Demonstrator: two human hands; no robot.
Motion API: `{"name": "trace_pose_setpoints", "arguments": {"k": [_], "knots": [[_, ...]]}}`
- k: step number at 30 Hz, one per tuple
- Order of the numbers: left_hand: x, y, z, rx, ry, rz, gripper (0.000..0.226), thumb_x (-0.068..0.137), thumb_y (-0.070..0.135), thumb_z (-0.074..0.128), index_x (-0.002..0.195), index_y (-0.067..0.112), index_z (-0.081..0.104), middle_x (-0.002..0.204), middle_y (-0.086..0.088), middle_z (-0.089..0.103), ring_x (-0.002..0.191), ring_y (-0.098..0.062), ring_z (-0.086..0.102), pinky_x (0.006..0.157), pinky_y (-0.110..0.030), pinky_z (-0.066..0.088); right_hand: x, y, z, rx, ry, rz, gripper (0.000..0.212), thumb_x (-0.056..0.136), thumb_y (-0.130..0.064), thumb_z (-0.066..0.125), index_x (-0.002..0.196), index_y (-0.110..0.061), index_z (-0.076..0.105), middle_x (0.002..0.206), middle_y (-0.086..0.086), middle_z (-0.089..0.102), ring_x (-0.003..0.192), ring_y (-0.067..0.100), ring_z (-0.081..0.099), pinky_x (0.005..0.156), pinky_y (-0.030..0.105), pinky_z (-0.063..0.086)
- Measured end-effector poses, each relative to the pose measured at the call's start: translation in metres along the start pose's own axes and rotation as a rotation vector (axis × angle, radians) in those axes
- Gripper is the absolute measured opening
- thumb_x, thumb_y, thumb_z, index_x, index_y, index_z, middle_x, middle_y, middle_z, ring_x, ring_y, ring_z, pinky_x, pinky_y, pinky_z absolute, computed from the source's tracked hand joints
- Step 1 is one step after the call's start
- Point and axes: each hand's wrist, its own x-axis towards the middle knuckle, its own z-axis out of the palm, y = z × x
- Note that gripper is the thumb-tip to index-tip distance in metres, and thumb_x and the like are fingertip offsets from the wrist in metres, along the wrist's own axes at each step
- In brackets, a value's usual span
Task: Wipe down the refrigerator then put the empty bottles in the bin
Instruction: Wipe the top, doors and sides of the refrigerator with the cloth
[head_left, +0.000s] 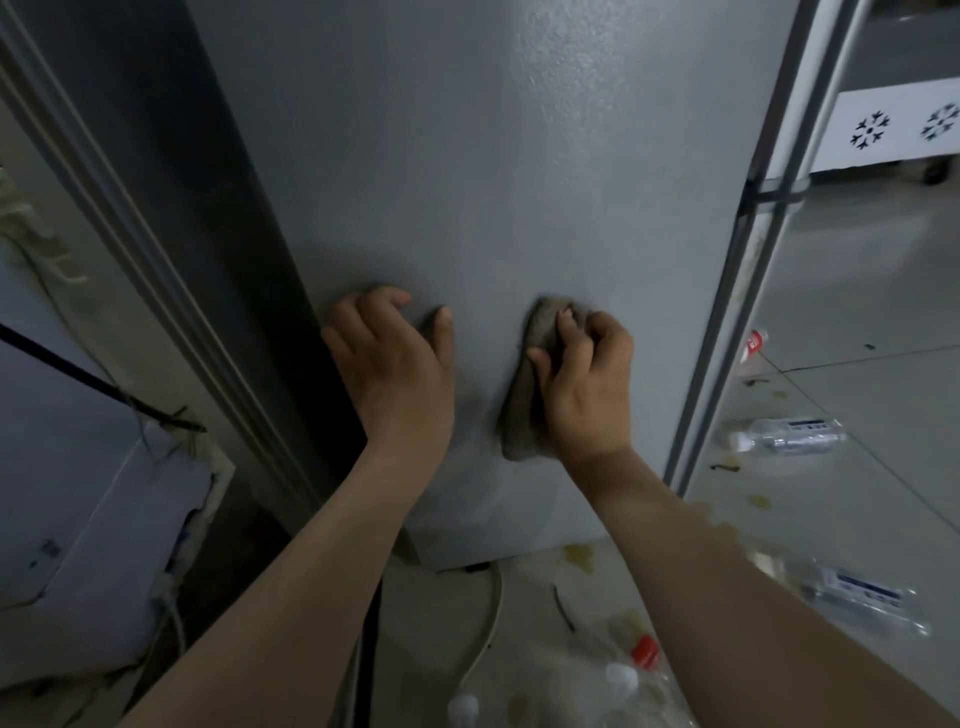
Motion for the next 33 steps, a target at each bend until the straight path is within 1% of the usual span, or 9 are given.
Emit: {"name": "trace_pose_setpoints", "arguments": {"k": [3,6,10,14,17,20,23,30,33], "knots": [[-0.003,0.003,0.002,0.019,-0.003,0.0,0.033,0.082,0.032,0.061,0.097,0.005,0.049,0.103,-0.025,0.051,0.091,-0.043,0.049,0.083,-0.042,0.03,-0.01,0.011,-0.005,-0.023,-0.095,-0.034,0.038,0.087,-0.026,0.051,0.115,-0.003,0.041,0.102,0.034,0.055,0.091,0.047,0.056,0.081,0.049,0.05],[-0.008,0.008,0.005,0.031,-0.016,0.048,0.037,0.078,0.039,0.057,0.095,0.007,0.048,0.1,-0.022,0.053,0.093,-0.036,0.043,0.083,-0.039,0.028,0.005,0.006,-0.01,0.1,-0.153,0.119,0.034,0.088,-0.017,0.059,0.115,0.004,0.053,0.11,0.03,0.052,0.102,0.044,0.051,0.094,0.045,0.045],[-0.013,0.019,0.014,-0.014,-0.029,0.066,0.04,0.074,0.04,0.054,0.093,0.005,0.051,0.098,-0.022,0.054,0.091,-0.027,0.031,0.082,-0.035,0.026,0.036,-0.003,-0.012,0.034,0.035,-0.008,0.035,0.089,-0.021,0.053,0.114,0.001,0.042,0.101,0.034,0.053,0.09,0.049,0.054,0.082,0.047,0.048],[-0.012,0.023,0.019,-0.039,-0.002,0.061,0.04,0.073,0.04,0.054,0.092,0.005,0.052,0.097,-0.023,0.054,0.09,-0.026,0.031,0.082,-0.035,0.026,0.053,0.002,-0.014,-0.041,0.147,-0.082,0.037,0.09,-0.028,0.051,0.116,-0.007,0.037,0.101,0.03,0.054,0.096,0.032,0.041,0.081,0.043,0.047],[-0.012,0.024,0.019,-0.007,0.02,0.076,0.039,0.072,0.039,0.055,0.091,0.005,0.053,0.095,-0.023,0.055,0.089,-0.027,0.031,0.081,-0.036,0.026,0.034,0.014,-0.013,-0.043,0.115,-0.031,0.039,0.09,-0.031,0.05,0.119,-0.009,0.037,0.105,0.031,0.054,0.099,0.031,0.041,0.084,0.043,0.046],[-0.013,0.025,0.019,0.01,0.018,0.084,0.038,0.072,0.039,0.055,0.09,0.006,0.052,0.094,-0.023,0.055,0.089,-0.027,0.03,0.08,-0.036,0.025,0.0,0.035,-0.015,-0.068,0.032,-0.006,0.038,0.091,-0.033,0.046,0.116,-0.005,0.038,0.103,0.035,0.054,0.092,0.048,0.055,0.079,0.05,0.052],[-0.012,0.023,0.02,0.035,0.031,0.098,0.037,0.072,0.04,0.055,0.091,0.008,0.048,0.093,-0.022,0.055,0.087,-0.027,0.03,0.078,-0.037,0.025,-0.009,0.044,-0.018,-0.11,-0.011,-0.045,0.035,0.089,-0.029,0.047,0.111,-0.003,0.039,0.096,0.034,0.056,0.087,0.043,0.056,0.071,0.048,0.054],[-0.018,0.031,0.028,0.037,0.006,0.111,0.037,0.072,0.04,0.056,0.089,0.008,0.048,0.092,-0.022,0.055,0.087,-0.026,0.03,0.079,-0.037,0.025,0.056,0.023,-0.03,-0.064,0.166,-0.026,0.035,0.088,-0.026,0.053,0.112,-0.002,0.044,0.1,0.03,0.055,0.087,0.043,0.058,0.078,0.043,0.051],[-0.02,0.032,0.03,0.045,0.018,0.132,0.037,0.071,0.04,0.057,0.089,0.01,0.046,0.091,-0.021,0.055,0.086,-0.026,0.031,0.077,-0.036,0.026,0.064,0.027,-0.033,-0.122,0.218,-0.01,0.039,0.089,-0.03,0.055,0.116,-0.004,0.049,0.104,0.027,0.055,0.095,0.035,0.05,0.081,0.039,0.044]]}}
